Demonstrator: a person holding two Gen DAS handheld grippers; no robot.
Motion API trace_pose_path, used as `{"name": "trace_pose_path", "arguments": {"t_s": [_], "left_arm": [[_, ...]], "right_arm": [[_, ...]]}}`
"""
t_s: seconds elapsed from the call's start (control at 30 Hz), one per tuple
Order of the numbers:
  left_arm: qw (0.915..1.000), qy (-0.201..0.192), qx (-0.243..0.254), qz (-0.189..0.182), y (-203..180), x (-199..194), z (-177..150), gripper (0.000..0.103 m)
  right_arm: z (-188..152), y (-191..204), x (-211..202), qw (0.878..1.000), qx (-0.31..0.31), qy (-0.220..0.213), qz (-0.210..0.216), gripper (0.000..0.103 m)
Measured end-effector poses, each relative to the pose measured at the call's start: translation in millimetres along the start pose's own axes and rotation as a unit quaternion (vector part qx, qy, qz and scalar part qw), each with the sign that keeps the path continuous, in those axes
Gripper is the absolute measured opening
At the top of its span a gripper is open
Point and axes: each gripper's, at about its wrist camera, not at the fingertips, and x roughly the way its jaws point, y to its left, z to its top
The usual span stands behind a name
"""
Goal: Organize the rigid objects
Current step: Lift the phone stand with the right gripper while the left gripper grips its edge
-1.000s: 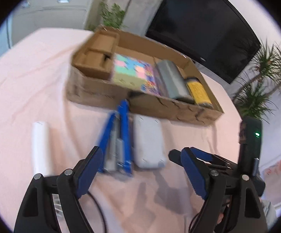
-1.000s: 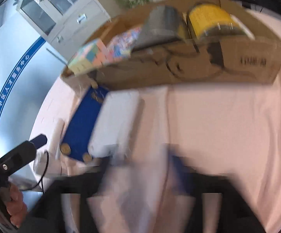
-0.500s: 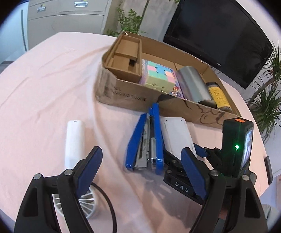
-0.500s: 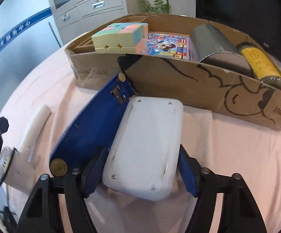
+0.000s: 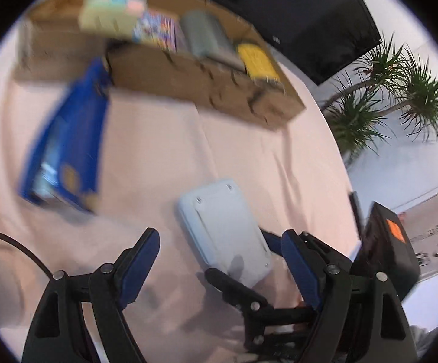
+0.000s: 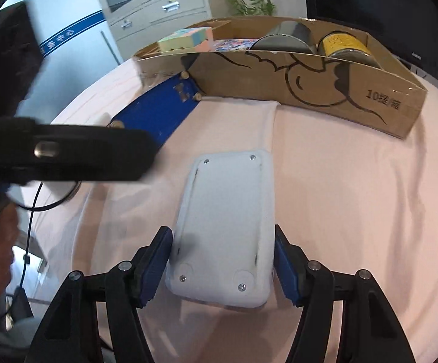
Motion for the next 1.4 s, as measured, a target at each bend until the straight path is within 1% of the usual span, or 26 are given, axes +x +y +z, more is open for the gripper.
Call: {"name": "trace_pose_path", "arguments": {"t_s": [0.03,0.1,0.17,0.2,0.23,0.27,0.3,0.33,0.4,0.47,0.5,0.53,0.57,0.6,0.63,0.67,0.73,0.8,0.83,0.93,1.03,1.1,1.13,1.2,1.3,1.4], "left_arm": [[0.9999,0.008,-0.007,-0.007,-1,5,-1,0.08],[0.9995,0.018,-0.017,-0.019,-2,13,-5,0.077],[0.9986,0.031,-0.028,-0.032,-2,20,-7,0.07],[0.9981,0.037,-0.033,-0.037,-2,24,-8,0.062],[0.9976,0.043,-0.038,-0.039,-1,29,-9,0.055],[0.9975,0.046,-0.041,-0.034,0,34,-9,0.052],[0.9975,0.046,-0.044,-0.032,1,36,-8,0.044],[0.9975,0.044,-0.045,-0.031,1,36,-8,0.038],[0.9981,0.035,-0.042,-0.027,-2,33,-5,0.036],[0.9991,0.021,-0.027,-0.022,-14,27,-1,0.036],[0.9995,0.015,-0.019,-0.02,-18,22,2,0.036],[0.9997,0.01,-0.01,-0.021,-24,18,6,0.036],[0.9996,0.006,-0.002,-0.028,-29,15,10,0.036],[0.9992,0.001,0.008,-0.04,-35,13,15,0.036],[0.9985,0.001,0.014,-0.053,-39,13,19,0.037],[0.9975,0.002,0.02,-0.067,-45,15,24,0.037],[0.9954,0.003,0.025,-0.092,-51,18,28,0.04],[0.9956,-0.008,0.031,-0.088,-56,21,31,0.042],[0.9955,-0.014,0.036,-0.087,-57,22,31,0.047],[0.9967,-0.013,0.03,-0.074,-51,28,29,0.052],[0.9983,0.012,0.009,-0.055,-36,42,27,0.052],[0.998,0.029,-0.006,-0.057,-26,51,26,0.052],[0.9971,0.038,-0.012,-0.065,-22,55,25,0.052],[0.9955,0.048,-0.017,-0.08,-18,58,24,0.052],[0.9939,0.059,-0.017,-0.092,-16,60,20,0.052],[0.993,0.066,-0.017,-0.096,-17,63,18,0.052]], "right_arm": [[-5,2,-5,1.0,-0.011,-0.013,-0.012,0.071],[-12,5,-16,0.998,-0.035,-0.038,-0.024,0.075],[-16,12,-20,0.996,-0.06,-0.055,-0.035,0.075],[-18,18,-18,0.994,-0.08,-0.057,-0.05,0.075],[-19,22,-11,0.992,-0.096,-0.049,-0.064,0.072],[-17,24,-3,0.991,-0.099,-0.039,-0.077,0.07],[-15,22,2,0.993,-0.089,-0.037,-0.073,0.068],[-11,16,4,0.996,-0.065,-0.035,-0.058,0.067],[-5,1,5,0.999,-0.018,-0.031,-0.018,0.066],[1,-20,6,0.998,0.048,-0.027,0.043,0.066],[5,-37,7,0.99,0.103,-0.024,0.097,0.066],[6,-48,5,0.981,0.138,-0.022,0.133,0.066],[5,-63,9,0.966,0.183,-0.017,0.183,0.066],[3,-81,14,0.942,0.237,-0.015,0.238,0.066],[1,-89,14,0.931,0.257,-0.018,0.258,0.067],[1,-96,11,0.927,0.265,-0.027,0.264,0.069],[1,-103,3,0.937,0.26,-0.032,0.23,0.076],[2,-115,-8,0.949,0.262,-0.037,0.174,0.083],[3,-122,-16,0.955,0.262,-0.041,0.132,0.088],[11,-129,-37,0.971,0.231,-0.05,0.036,0.089],[21,-113,-43,0.984,0.176,-0.041,0.005,0.089],[26,-94,-32,0.99,0.14,-0.012,-0.029,0.085],[26,-84,-25,0.991,0.125,0.004,-0.044,0.079],[24,-67,-6,0.991,0.106,0.036,-0.07,0.073],[17,-48,2,0.989,0.087,0.037,-0.117,0.071],[19,-46,3,0.991,0.092,0.032,-0.097,0.07]]}}
